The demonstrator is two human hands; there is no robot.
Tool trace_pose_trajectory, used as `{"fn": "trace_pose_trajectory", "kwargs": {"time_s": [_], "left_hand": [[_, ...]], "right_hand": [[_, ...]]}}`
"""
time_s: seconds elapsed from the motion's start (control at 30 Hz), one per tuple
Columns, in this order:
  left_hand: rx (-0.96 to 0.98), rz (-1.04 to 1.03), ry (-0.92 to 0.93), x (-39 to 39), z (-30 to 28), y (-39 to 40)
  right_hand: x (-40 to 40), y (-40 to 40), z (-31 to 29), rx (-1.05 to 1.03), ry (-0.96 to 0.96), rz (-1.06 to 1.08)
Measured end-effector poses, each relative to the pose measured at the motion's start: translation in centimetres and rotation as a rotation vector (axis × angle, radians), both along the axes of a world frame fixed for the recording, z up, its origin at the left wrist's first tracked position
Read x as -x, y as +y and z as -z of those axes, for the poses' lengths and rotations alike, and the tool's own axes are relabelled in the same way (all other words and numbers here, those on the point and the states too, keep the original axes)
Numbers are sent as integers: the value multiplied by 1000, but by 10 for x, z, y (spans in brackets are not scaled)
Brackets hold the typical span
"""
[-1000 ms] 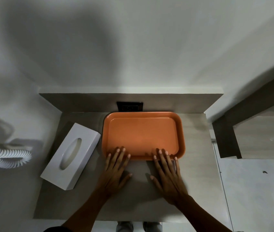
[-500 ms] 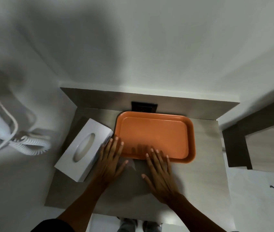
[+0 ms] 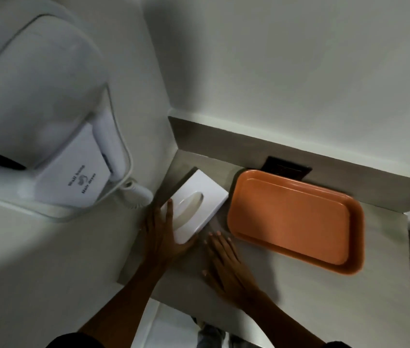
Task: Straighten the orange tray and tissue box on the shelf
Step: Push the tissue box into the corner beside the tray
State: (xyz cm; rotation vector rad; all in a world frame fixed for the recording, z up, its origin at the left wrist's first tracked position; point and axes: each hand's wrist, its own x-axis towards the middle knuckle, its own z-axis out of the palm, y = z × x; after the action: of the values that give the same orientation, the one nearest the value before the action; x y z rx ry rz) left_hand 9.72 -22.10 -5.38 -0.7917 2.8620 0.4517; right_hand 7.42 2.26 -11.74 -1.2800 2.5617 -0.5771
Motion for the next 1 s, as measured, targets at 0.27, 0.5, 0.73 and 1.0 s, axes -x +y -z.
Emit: {"fn": "trace_pose_trajectory", "kwargs": {"time_s": [0.27, 0.5, 0.73, 1.0], "left_hand": [[3, -198, 70, 20, 0, 12], [6, -380, 62, 69, -2, 18], [25, -386, 96, 98, 6, 9], [93, -341, 150, 101, 16, 8]], "right_hand": [[-2, -12, 12, -75, 23, 54], [-3, -13, 14, -47, 32, 51], [-2, -13, 16, -22, 63, 66], [-2, -14, 8, -11, 67, 68]]}}
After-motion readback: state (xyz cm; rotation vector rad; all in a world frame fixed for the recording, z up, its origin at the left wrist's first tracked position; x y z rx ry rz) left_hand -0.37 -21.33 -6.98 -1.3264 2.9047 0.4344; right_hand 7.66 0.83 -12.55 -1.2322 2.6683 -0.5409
